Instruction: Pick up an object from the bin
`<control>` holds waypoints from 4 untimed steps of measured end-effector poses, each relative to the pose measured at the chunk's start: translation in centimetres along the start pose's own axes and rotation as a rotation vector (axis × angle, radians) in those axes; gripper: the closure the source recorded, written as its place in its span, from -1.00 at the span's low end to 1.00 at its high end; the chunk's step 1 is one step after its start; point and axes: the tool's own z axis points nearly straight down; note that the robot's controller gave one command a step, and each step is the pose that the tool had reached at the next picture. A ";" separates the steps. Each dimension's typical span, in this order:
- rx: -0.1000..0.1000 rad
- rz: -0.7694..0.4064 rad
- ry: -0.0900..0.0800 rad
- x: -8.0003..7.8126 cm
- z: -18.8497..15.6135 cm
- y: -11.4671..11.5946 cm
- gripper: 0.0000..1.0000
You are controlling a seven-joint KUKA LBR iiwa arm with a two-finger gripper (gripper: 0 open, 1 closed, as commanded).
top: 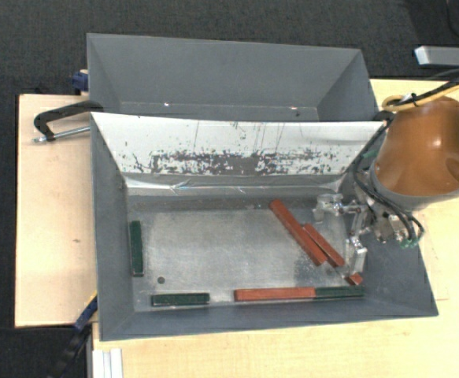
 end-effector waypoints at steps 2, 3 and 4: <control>-0.004 0.252 0.010 -0.4 4.9 -0.5 -1.00; -0.002 0.206 0.005 -3.8 6.1 -3.0 -1.00; -0.001 0.405 0.005 -0.5 6.9 -1.6 1.00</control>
Offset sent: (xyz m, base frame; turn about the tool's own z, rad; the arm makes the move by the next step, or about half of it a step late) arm 0.0057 -0.0104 -0.0702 0.0089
